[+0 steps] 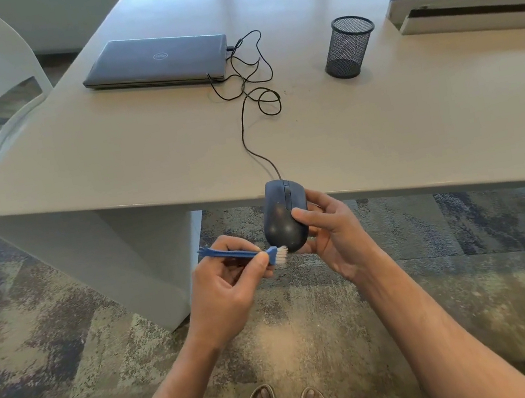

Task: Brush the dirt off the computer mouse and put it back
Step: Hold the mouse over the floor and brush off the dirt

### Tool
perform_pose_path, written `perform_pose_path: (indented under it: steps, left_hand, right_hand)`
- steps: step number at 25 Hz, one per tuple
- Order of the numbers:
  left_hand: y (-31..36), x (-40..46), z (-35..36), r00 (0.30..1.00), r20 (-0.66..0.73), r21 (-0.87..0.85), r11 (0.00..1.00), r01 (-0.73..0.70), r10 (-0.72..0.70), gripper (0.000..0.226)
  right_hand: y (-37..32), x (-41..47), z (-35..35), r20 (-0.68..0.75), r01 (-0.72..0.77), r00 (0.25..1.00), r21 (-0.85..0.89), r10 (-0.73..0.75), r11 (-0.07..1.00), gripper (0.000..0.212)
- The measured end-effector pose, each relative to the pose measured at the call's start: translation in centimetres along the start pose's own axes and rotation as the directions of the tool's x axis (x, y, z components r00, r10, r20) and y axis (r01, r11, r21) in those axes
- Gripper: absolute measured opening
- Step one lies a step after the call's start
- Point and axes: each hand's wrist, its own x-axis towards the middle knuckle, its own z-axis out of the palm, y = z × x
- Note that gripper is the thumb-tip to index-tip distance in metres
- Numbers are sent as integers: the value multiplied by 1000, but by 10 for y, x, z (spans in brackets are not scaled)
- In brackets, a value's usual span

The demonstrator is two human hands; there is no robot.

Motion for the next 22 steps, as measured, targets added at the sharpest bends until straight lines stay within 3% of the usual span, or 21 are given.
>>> perform_pose_path:
  steps: [6,11,15,17,19,22]
  left_hand:
    - [12,0,14,995,-3,279,956,-90,95,7]
    - [16,17,3,990,-120,335,942,-24,68,21]
    - [21,33,-14,976,-217,377,921,94,-10,15]
    - [28,31,-16,986,-162,298,951,81,-33,12]
    - [36,23,-10,999,-22,231,972,47,-43,4]
    - [38,14,7,992,128,310,950,-40,0,2]
  right_hand:
    - [6,-2,1,-8,-4,1000,-50,4,999,52]
    - [9,-5,-1,-6,5,1000,-72,-6,997,49]
    - [10,-7,-4,-3,-8,1000,-61,8,998,51]
    - [9,-7,-5,-13,-5,1000,-75,4,997,52]
    - [8,-7,-6,-21,-5,1000,-87,3,996,52]
    - [7,-7,-4,-12,-3,1000,-109,2,994,49]
